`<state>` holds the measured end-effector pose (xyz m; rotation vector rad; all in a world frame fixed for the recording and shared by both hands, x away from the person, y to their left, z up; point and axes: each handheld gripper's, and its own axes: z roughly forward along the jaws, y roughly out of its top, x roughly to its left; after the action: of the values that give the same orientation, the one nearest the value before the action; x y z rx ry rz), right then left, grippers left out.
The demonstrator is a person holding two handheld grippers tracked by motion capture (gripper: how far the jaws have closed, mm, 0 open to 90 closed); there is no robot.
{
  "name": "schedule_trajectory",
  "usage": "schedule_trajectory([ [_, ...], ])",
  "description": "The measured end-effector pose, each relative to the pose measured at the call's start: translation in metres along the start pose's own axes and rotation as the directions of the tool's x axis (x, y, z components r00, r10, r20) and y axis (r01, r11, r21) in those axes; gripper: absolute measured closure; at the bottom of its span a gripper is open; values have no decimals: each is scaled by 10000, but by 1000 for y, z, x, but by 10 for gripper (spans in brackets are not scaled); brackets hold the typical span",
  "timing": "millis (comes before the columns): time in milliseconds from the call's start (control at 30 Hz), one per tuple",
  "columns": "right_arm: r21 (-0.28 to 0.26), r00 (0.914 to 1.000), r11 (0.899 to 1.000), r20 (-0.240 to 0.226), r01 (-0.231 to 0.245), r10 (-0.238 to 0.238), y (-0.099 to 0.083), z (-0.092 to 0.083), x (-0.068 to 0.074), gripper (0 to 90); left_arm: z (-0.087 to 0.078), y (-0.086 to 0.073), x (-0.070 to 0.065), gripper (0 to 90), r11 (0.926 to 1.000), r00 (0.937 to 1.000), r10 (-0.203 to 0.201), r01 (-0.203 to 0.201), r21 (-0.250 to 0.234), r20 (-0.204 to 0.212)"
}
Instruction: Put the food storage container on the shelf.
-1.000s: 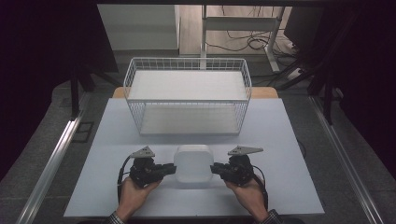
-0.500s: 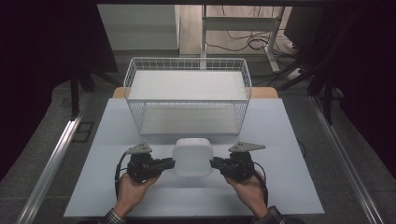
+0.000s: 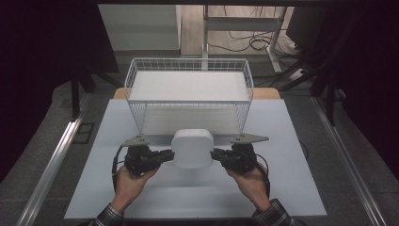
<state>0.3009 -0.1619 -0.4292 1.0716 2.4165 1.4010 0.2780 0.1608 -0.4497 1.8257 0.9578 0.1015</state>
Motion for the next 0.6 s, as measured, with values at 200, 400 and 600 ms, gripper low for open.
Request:
schedule_trajectory([
  [200, -270, 9999, 9995, -3, 140, -140, 18, -5, -1, 785, -7, 20, -1, 807, 9995, 9997, 234, -236, -225, -92],
  [400, -461, 9996, 9985, 54, 278, -276, 35, -11, -1, 786, -12, 35, -2, 807, 9986, 9992, 349, -356, -396, -189],
  [600, -684, 9994, 9971, 41, 348, -346, 51, -14, -2, 786, -17, 49, 0, 807, 9977, 9993, 327, -338, -588, -204],
])
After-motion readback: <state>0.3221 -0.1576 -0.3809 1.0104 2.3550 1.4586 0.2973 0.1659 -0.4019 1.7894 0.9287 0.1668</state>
